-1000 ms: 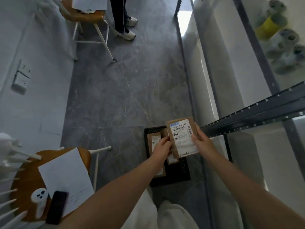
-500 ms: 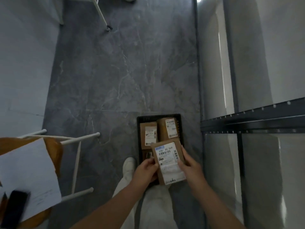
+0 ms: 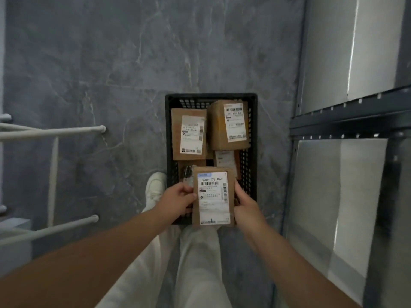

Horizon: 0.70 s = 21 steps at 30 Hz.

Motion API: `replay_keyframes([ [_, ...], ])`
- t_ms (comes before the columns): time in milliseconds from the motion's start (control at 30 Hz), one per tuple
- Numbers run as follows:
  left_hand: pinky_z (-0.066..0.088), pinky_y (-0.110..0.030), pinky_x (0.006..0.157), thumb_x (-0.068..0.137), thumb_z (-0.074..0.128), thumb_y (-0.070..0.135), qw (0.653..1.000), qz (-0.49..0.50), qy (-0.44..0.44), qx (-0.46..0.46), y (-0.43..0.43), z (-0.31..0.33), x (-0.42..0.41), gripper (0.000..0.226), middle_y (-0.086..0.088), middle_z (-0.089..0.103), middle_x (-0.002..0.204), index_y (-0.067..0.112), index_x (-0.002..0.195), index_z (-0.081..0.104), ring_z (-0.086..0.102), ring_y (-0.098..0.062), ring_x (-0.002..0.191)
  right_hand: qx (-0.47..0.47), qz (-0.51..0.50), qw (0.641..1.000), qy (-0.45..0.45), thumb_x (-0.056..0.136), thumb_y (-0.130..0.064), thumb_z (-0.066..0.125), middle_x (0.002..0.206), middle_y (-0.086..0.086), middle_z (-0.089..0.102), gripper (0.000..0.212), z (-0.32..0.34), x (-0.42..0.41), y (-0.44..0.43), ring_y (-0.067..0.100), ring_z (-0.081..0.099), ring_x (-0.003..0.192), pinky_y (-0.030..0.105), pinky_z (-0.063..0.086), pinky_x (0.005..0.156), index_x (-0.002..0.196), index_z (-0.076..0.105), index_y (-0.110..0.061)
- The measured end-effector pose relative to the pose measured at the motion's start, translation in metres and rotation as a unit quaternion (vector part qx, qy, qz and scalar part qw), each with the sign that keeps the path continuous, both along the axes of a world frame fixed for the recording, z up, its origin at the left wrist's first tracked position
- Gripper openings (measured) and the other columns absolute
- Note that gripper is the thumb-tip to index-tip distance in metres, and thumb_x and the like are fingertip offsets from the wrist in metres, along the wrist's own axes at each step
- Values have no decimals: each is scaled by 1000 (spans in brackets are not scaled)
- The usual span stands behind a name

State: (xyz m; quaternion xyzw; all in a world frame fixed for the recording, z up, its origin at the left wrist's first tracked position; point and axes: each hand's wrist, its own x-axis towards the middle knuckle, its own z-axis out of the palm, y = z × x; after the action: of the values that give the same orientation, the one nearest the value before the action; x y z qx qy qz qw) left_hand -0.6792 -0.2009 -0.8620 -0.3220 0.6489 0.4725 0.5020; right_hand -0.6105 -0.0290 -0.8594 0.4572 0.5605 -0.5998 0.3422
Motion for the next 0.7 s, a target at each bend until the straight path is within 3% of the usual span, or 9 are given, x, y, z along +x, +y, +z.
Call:
replay_keyframes([
  [67,58,-28,68,96,57,4,1000,-4,-5,-23,0,-29,7,6,-9,68,96,3,100,53,67,-19,88,-13,14,999,-28,85,8,65,98,-16,70,85,-28,-2,1,4,71,79,23,59,65,141,39,-50],
  [167,59,-40,81,95,59,7,998,-19,-21,-48,-3,-68,12,9,-15,68,107,4,99,53,68,-28,100,-20,69,996,-55,91,11,56,121,-7,64,86,-65,-8,-4,11,66,93,19,58,64,148,28,-47],
  [300,56,-44,89,93,64,14,995,-31,-21,-89,-11,-112,11,14,-13,66,112,7,98,53,66,-27,101,-28,174,983,-59,95,2,51,142,-4,51,86,-104,-24,-18,17,56,117,30,51,97,152,9,-46],
  [367,56,-38,86,93,62,19,992,-65,-2,-106,-12,-125,8,19,-7,65,114,8,108,57,65,-21,98,-33,211,975,-60,96,0,51,144,-2,47,86,-120,-37,-23,18,53,118,31,47,102,153,5,-44],
  [433,51,-21,72,94,59,17,990,-91,29,-107,-11,-131,6,24,-2,65,116,10,117,58,62,-13,91,-40,218,973,-59,95,3,46,146,0,46,84,-132,-49,-28,17,52,115,30,47,99,154,6,-41],
  [467,48,-20,72,93,58,15,988,-98,48,-107,-10,-134,5,29,-2,64,119,10,122,56,61,-12,93,-41,211,975,-58,93,5,43,146,0,46,85,-138,-54,-31,18,53,114,30,49,96,155,7,-40],
  [567,48,-32,92,92,57,10,979,-126,97,-124,-7,-137,-1,43,-7,58,128,8,133,44,58,-20,113,-30,195,979,-46,90,4,42,143,-1,51,86,-150,-65,-44,19,57,109,30,53,83,154,7,-42],
  [633,44,-37,105,91,57,7,973,-157,118,-123,-1,-137,-2,59,-13,45,141,4,143,30,50,-24,126,-17,196,980,-44,90,1,43,142,0,51,85,-154,-69,-51,22,58,111,36,55,88,155,7,-41],
  [700,31,-38,116,93,56,9,957,-224,125,-138,8,-136,-1,82,-17,19,154,2,153,3,33,-27,139,-17,192,980,-51,91,0,44,142,0,52,82,-155,-70,-51,23,57,115,40,52,96,155,12,-40],
])
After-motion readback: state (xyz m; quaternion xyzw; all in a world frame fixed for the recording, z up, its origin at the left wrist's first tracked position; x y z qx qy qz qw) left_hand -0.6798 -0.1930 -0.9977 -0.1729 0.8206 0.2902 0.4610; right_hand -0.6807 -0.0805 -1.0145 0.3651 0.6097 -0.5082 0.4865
